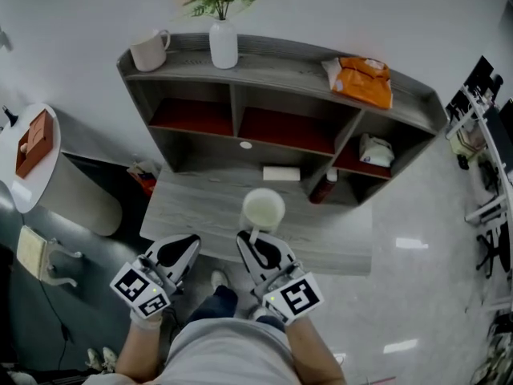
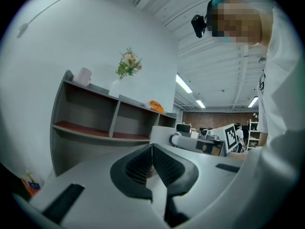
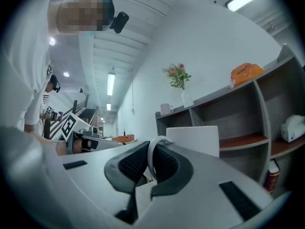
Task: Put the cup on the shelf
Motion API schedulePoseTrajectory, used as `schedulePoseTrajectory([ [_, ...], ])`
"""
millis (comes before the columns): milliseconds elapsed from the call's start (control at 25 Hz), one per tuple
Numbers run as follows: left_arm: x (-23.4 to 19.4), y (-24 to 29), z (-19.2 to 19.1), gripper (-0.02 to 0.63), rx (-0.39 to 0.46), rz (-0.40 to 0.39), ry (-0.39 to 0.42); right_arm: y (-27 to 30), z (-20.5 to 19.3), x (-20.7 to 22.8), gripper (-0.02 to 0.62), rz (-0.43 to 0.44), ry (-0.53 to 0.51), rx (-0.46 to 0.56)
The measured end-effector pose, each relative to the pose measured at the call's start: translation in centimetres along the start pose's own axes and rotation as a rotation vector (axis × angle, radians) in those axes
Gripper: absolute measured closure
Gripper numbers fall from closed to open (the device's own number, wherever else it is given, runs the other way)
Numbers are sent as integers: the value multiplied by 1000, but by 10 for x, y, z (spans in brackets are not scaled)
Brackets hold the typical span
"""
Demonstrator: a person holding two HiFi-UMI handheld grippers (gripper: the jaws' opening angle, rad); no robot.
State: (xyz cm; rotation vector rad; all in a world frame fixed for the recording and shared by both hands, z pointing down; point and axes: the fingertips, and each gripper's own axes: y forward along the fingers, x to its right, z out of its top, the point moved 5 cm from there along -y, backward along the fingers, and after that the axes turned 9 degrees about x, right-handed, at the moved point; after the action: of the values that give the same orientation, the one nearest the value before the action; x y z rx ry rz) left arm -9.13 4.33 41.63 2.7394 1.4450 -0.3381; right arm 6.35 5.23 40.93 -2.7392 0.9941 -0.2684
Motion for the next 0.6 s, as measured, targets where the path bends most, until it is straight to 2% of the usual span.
schedulePoseTrajectory([
  [320, -83, 22, 22, 589, 7, -81, -29, 76, -15, 30, 571, -78, -26, -7],
  [600, -120, 26, 32, 589, 15, -133, -50, 120, -8, 57, 571, -91, -127, 10],
])
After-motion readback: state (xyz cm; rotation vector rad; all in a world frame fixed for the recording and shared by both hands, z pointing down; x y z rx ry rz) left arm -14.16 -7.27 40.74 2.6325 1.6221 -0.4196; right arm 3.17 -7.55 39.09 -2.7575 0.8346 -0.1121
